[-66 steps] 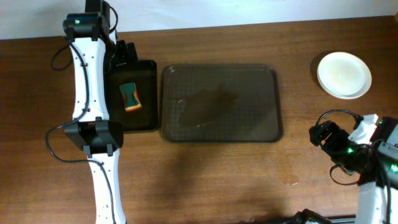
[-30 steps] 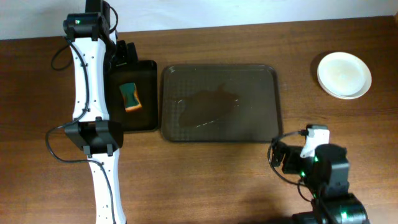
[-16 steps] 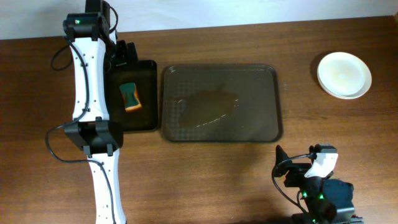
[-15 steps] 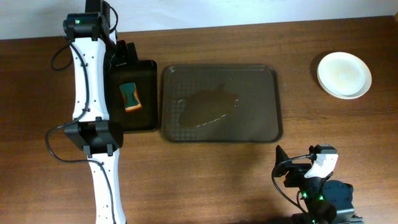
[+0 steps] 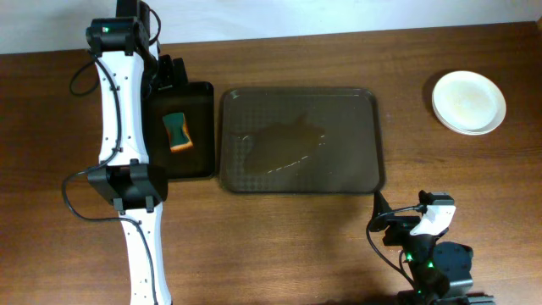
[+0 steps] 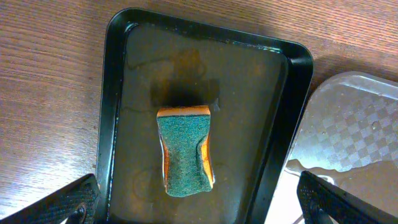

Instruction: Clean dirty plates on tray and stack at the side

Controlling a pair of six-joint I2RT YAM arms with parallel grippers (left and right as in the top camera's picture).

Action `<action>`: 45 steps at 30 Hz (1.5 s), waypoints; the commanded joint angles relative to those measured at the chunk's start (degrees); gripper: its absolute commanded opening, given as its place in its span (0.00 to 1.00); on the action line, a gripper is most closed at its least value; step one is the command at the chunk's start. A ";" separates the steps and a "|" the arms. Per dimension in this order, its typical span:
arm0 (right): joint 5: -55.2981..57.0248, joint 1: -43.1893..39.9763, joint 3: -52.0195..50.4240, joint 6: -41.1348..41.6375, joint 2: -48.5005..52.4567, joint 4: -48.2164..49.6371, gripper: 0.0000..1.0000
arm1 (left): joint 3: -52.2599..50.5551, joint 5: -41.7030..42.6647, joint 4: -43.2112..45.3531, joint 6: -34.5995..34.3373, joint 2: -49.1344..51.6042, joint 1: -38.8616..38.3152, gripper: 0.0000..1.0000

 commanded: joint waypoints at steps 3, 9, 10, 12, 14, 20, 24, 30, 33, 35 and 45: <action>0.87 0.26 -2.21 -0.61 -0.61 2.89 0.98 | 0.39 0.22 -0.07 0.48 -0.63 0.39 1.00; 0.72 0.26 -6.71 -0.66 -0.61 10.10 0.98 | 0.39 0.22 -0.07 0.48 -0.63 0.39 1.00; 0.68 0.28 -6.71 -2.99 -0.61 10.64 0.98 | 0.39 0.22 -0.07 0.48 -0.63 0.39 1.00; 0.63 0.26 -7.23 -7.89 -0.61 15.02 0.98 | 0.39 0.22 -0.07 0.48 -0.63 0.39 1.00; 0.66 0.26 -8.09 -9.64 -0.61 16.81 0.98 | 0.39 0.22 -0.07 0.48 -0.63 0.39 1.00; 0.66 0.26 -10.88 -9.66 -0.61 22.18 0.98 | 0.39 0.22 -0.07 0.48 -0.63 0.39 1.00; 0.68 0.26 -10.88 -12.50 -0.61 20.11 0.98 | 0.39 0.22 -0.04 0.48 -0.63 0.39 1.00; 0.52 -3.48 -10.88 -12.41 -0.61 20.11 0.98 | 0.39 0.22 -0.07 0.48 -0.63 0.39 1.00; 0.68 -3.45 -10.88 -12.44 -0.61 20.11 0.98 | 0.39 0.22 -0.07 0.48 -0.63 0.39 1.00; 0.68 -3.45 -10.88 -12.44 -0.61 20.11 0.99 | 0.39 0.22 -0.07 0.48 -0.63 0.39 1.00; 0.68 -3.45 -10.88 -12.44 -0.59 20.11 0.98 | 0.39 0.22 -0.07 0.48 -0.63 0.39 1.00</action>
